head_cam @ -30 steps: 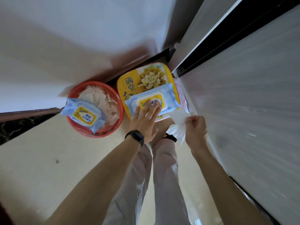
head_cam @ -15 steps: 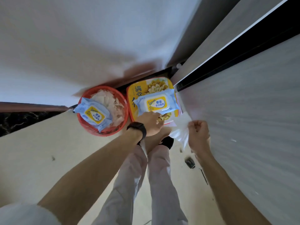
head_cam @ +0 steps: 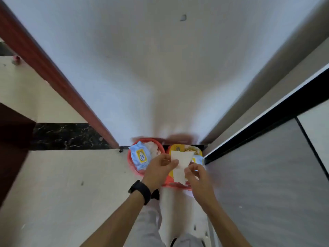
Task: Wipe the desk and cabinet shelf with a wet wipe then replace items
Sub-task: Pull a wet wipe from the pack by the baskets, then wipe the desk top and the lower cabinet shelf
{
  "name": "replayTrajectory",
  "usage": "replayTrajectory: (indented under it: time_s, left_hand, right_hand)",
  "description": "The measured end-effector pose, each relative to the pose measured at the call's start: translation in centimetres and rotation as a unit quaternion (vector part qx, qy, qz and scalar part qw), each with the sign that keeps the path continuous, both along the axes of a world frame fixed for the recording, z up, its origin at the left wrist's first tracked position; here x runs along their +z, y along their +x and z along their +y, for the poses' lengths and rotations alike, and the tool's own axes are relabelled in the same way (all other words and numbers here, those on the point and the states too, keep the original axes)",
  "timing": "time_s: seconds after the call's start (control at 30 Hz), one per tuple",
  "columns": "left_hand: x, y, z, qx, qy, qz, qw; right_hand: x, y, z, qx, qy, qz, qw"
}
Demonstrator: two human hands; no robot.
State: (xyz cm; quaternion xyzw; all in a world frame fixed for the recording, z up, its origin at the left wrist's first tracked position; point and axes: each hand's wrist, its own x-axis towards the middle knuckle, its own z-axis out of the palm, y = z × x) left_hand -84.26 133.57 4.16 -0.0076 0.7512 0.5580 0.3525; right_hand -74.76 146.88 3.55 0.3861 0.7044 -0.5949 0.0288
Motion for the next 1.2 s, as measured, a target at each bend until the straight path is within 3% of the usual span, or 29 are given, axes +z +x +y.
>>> replayTrajectory:
  time_s: [0.17,0.27,0.33,0.47,0.53,0.63,0.73,0.83,0.9,0.97,1.03,1.13,1.2]
  left_hand:
    - [8.3,3.9,-7.2,0.066,0.073,0.054,0.994]
    - [11.9,7.8,-12.6,0.081,0.064,0.083,0.991]
    - [14.4,10.9,-16.0,0.071,0.022,0.098,0.992]
    - [18.2,17.6,-24.0,0.116,-0.073,0.107,0.985]
    - [18.5,22.1,-28.5,0.173,-0.072,0.064,0.980]
    - [17.8,30.0,-33.5,0.256,-0.030,0.000,0.966]
    - [16.6,37.7,-37.2,0.400,0.023,0.010,0.916]
    - [15.9,44.0,-40.7,0.544,0.104,0.057,0.831]
    - [15.6,48.3,-43.3,0.602,0.120,0.086,0.785]
    - [15.6,52.9,-46.1,0.636,0.099,0.093,0.760]
    - [15.8,57.6,-49.2,0.645,0.052,0.093,0.757]
    - [15.9,64.2,-54.1,0.629,-0.071,0.076,0.771]
    - [15.8,68.4,-57.0,0.625,-0.175,0.081,0.756]
  right_hand:
    - [5.7,-0.3,-2.7,0.128,-0.099,0.158,0.974]
    - [8.3,0.0,-5.3,0.253,-0.186,0.173,0.933]
    - [10.6,0.9,-8.6,0.356,-0.152,0.147,0.910]
    - [14.3,3.2,-16.6,0.558,0.002,0.135,0.819]
    - [15.3,4.9,-20.8,0.588,-0.002,0.157,0.793]
    - [16.2,7.8,-26.6,0.584,-0.029,0.179,0.791]
    - [17.3,11.9,-32.2,0.610,-0.023,0.207,0.765]
    - [17.2,16.4,-37.5,0.621,-0.042,0.205,0.755]
    - [17.1,20.1,-41.7,0.651,-0.054,0.211,0.727]
    - [16.7,24.3,-45.9,0.684,-0.083,0.199,0.697]
    - [16.4,28.5,-50.3,0.716,-0.100,0.184,0.666]
    - [15.7,34.3,-57.0,0.752,-0.066,0.206,0.622]
    - [15.3,37.7,-61.2,0.771,-0.033,0.232,0.592]
